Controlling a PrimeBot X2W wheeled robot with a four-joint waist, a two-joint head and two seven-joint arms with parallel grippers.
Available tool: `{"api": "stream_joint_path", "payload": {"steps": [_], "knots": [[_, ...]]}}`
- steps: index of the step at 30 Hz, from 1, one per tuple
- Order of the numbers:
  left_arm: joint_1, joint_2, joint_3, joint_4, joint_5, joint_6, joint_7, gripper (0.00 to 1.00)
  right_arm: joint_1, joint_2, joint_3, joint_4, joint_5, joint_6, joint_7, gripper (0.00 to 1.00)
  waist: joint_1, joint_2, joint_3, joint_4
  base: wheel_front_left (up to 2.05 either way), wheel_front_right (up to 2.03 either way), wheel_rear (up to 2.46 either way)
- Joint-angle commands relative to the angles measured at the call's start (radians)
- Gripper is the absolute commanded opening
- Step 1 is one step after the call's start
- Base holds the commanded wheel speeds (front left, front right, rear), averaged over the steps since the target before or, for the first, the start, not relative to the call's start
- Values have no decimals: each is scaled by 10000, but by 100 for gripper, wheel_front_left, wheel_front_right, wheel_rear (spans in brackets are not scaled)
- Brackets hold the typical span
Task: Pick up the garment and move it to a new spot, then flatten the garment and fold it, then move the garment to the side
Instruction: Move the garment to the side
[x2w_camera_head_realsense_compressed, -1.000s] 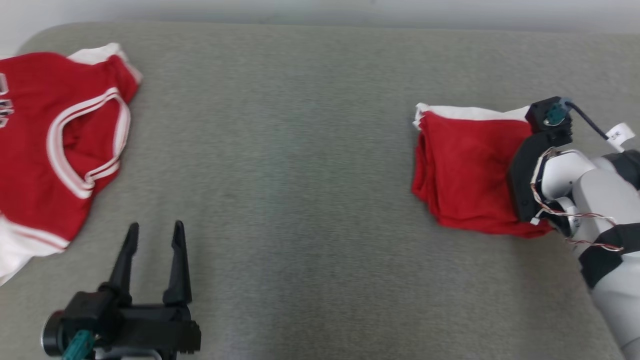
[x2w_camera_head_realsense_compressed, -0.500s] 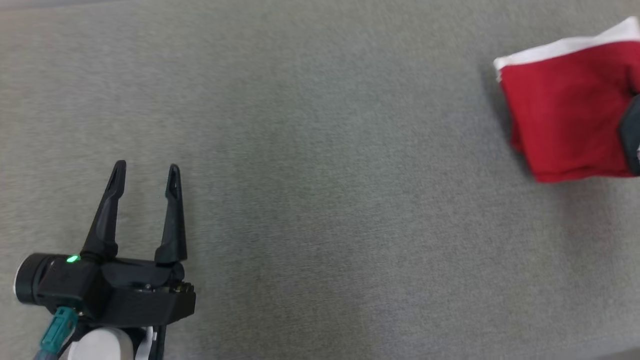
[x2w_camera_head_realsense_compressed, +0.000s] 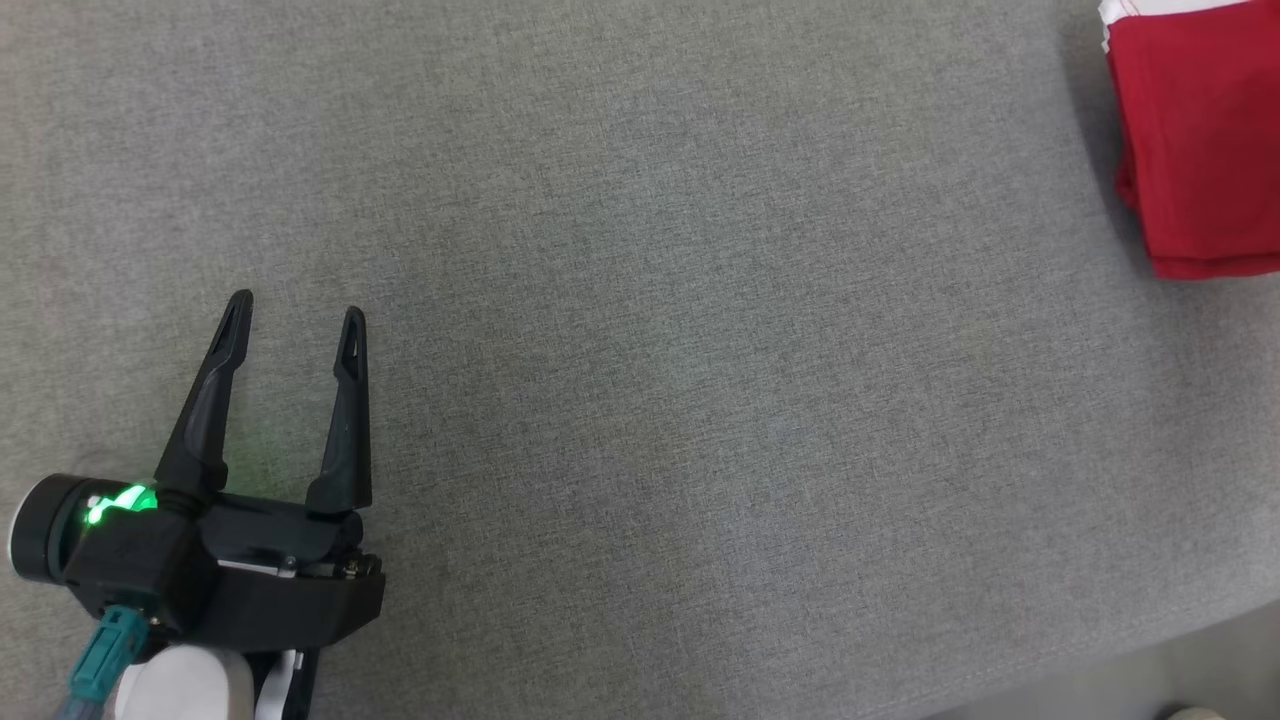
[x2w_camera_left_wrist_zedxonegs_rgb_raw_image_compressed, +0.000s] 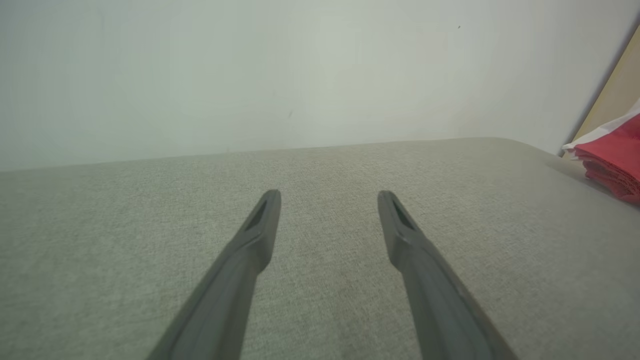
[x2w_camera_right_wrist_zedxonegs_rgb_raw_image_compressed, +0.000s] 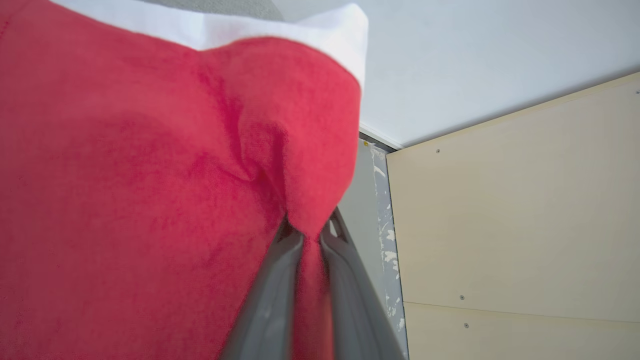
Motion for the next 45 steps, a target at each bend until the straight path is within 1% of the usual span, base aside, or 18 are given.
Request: {"api": "stream_joint_path", "payload": {"steps": [1,4,5,11,14,17,20,21,25,32,33,34,39,45], "knots": [[-144,65,23,-24,-25,3,-4,100,7,53,-198,-32,-284,-31,-156,0,-2,-2,74,-63,0,0,0],[-168,47,10,-38,-18,-8,-6,100,176,91,-604,-70,-737,-31,-475,0,-2,-2,25,46,0,0,0],[-156,38,22,-46,-23,-11,-6,100,221,96,-697,-77,-842,-31,-562,100,-2,-2,4,78,0,0,0],[50,-114,97,44,-101,25,-6,100,597,324,-1076,-321,-1393,-31,-1129,100,-2,-2,-359,338,0,0,0],[212,-222,167,162,-172,83,-6,100,876,562,-1116,-615,-1574,-31,-1530,100,-2,-2,-743,548,0,0,0],[442,-324,258,366,-233,159,-6,100,1288,920,-1044,-1000,-1519,-31,-2021,100,-2,-2,-1259,804,0,0,0],[750,-414,377,627,-314,254,-4,100,1767,1401,-1106,-1464,-1141,-31,-2488,100,-2,-2,-1895,1135,0,0,0],[750,-414,377,627,-314,254,-4,100,1767,1401,-1106,-1464,-1141,-31,-2488,100,-2,-2,-1895,1135,0,0,0],[1246,-499,580,1063,-454,424,-4,100,2757,2221,-1338,-2150,-402,-31,-3124,100,-2,-2,-2928,1563,0,0,0],[2015,-551,868,1691,-608,464,-7,100,5026,3761,-2089,-3503,1062,-30,-3894,100,-2,-2,-4691,2110,0,0,0],[2119,-548,899,1763,-612,466,-4,100,5416,3848,-2025,-3703,1086,-30,-3909,100,-2,-2,-4908,2159,0,0,0],[2303,-553,995,1865,-670,448,-6,100,6045,4085,-1973,-4094,1438,-30,-3939,100,-2,-2,-5227,2193,0,0,0],[2646,-567,1098,1872,-633,459,-6,100,7285,4462,-1816,-4711,1869,-30,-3976,100,-2,-2,-5551,2175,0,0,0],[2814,-586,1070,2212,-744,524,-6,100,8078,4889,-1861,-4570,1872,-30,-3920,100,-2,-2,-5744,2181,0,0,0]]}}
